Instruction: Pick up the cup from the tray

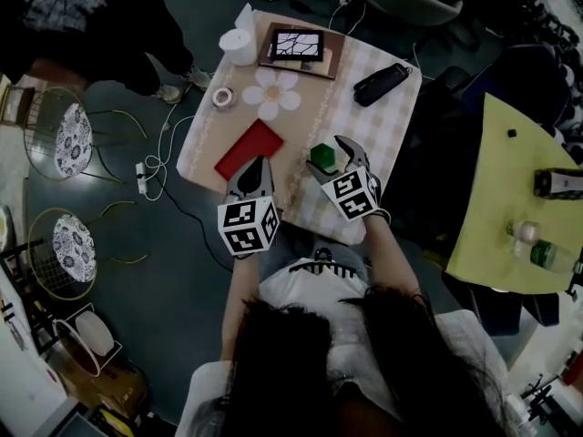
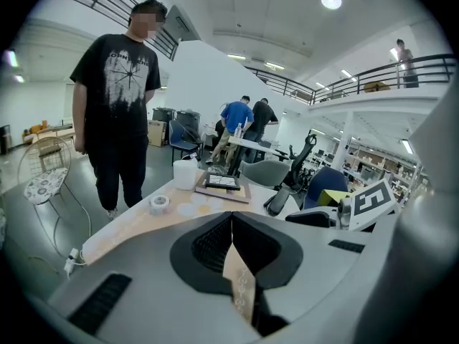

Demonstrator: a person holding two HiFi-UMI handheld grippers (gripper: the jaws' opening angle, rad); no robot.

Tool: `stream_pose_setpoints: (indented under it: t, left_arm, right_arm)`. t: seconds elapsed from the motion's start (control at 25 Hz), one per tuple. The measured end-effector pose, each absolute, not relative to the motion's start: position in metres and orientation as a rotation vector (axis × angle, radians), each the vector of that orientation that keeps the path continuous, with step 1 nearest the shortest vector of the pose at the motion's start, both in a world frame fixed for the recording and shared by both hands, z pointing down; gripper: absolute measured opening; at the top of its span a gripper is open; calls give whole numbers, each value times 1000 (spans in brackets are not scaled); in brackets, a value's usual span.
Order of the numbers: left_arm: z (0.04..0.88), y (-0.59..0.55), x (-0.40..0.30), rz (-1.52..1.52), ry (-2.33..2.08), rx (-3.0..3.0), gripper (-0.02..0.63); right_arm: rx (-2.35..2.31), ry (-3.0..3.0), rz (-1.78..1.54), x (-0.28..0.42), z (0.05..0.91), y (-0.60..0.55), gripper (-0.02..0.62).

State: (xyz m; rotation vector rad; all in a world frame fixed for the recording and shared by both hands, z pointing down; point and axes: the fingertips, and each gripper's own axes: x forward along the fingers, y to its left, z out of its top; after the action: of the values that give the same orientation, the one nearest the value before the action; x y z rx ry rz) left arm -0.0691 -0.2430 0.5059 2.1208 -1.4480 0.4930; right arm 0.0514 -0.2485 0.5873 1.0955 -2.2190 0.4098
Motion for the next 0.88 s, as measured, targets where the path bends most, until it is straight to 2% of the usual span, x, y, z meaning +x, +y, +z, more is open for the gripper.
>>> stream_pose_setpoints:
  t: [0.48,0.6,0.68,0.88]
  left_arm:
    - [489,-232,-43,445,-1431,2180,9]
    - [486,-229,-38,435,-1424,2194,9]
    - [482,-226,-34,426,-1417,2214,9]
    - [472,-224,-25,418,-1416,2254,9]
  right_arm:
    - [1162,-2382,543,56,525,-235,317]
    - [1226,-2389,514,63,509,-234,243]
    - [1262,-2397,502,66,501,-234,134]
    - [1343,-2398,520,78,490,-235,21]
